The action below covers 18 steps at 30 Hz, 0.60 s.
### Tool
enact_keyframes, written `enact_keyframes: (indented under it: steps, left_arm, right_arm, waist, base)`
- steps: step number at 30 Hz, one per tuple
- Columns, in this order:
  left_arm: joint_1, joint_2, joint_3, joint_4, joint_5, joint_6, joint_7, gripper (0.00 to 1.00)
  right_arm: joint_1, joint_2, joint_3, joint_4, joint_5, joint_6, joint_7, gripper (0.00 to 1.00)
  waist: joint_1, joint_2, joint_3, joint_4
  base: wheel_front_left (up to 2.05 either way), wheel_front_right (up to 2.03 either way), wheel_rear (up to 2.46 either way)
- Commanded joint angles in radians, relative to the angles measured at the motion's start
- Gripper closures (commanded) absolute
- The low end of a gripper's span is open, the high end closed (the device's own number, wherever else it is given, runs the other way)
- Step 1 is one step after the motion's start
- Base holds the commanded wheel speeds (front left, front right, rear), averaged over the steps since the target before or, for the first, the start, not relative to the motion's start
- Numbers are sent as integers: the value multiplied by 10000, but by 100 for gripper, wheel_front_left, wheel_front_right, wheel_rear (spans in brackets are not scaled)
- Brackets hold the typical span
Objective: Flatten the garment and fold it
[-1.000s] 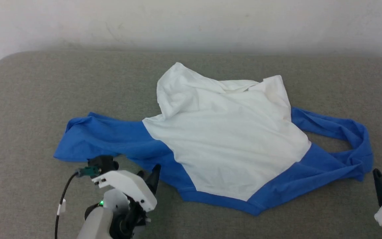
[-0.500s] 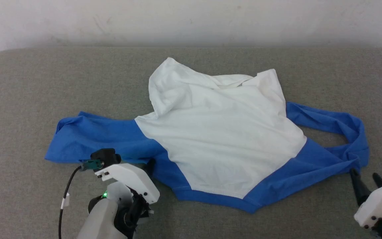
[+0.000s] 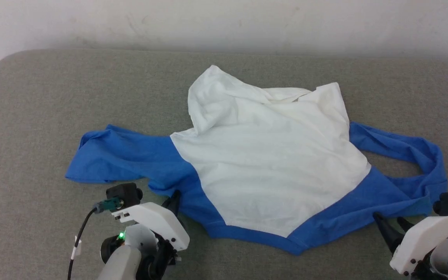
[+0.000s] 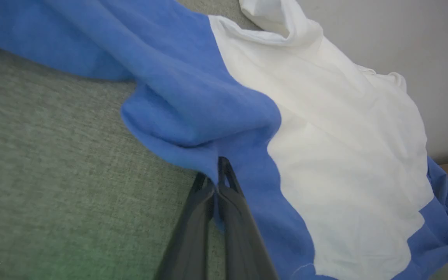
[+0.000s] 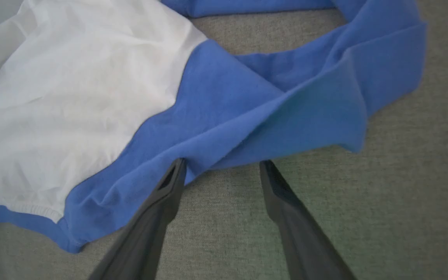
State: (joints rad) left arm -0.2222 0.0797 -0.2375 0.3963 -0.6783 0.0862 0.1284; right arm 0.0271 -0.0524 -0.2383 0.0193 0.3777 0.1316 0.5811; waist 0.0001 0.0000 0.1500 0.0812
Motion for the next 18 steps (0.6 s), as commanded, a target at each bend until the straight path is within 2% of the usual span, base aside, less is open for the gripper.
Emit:
enact_keyframes:
  steps: [1,6,7,8,9,18]
  left_arm:
    - [178,66,-50,-116,69,81,48,100]
    - [293,52,-144,-264,22,81,124,100]
    - [312,48,-160,-280,14,84,129,100]
    - [323,46,-188,-291,15,81,150,100]
    - [329,45,-208,-303,15,85,160,100]
    - [334,54,-282,-379,-23,70,123,100]
  right_arm:
    - [-126,22,83,64,176,-9,78,0]
    - [-449,22,4,352,150,-9,-92,0]
    - [-523,22,-8,491,158,-9,-97,19]
    - [-585,22,8,598,51,-9,-103,80]
    - [-645,22,28,682,4,-9,-133,100]
    - [-807,22,319,864,222,-9,-448,100]
  waist:
    - [-1,0,25,77]
    - [-1,0,30,25]
    - [-1,0,21,13]
    - [-1,0,18,8]
    - [-1,0,16,6]
    - [-1,0,-28,4]
  base:
    - [0,0,0]
    - [0,0,0]
    - [0,0,0]
    - [0,0,0]
    - [0,0,0]
    - [0,0,0]
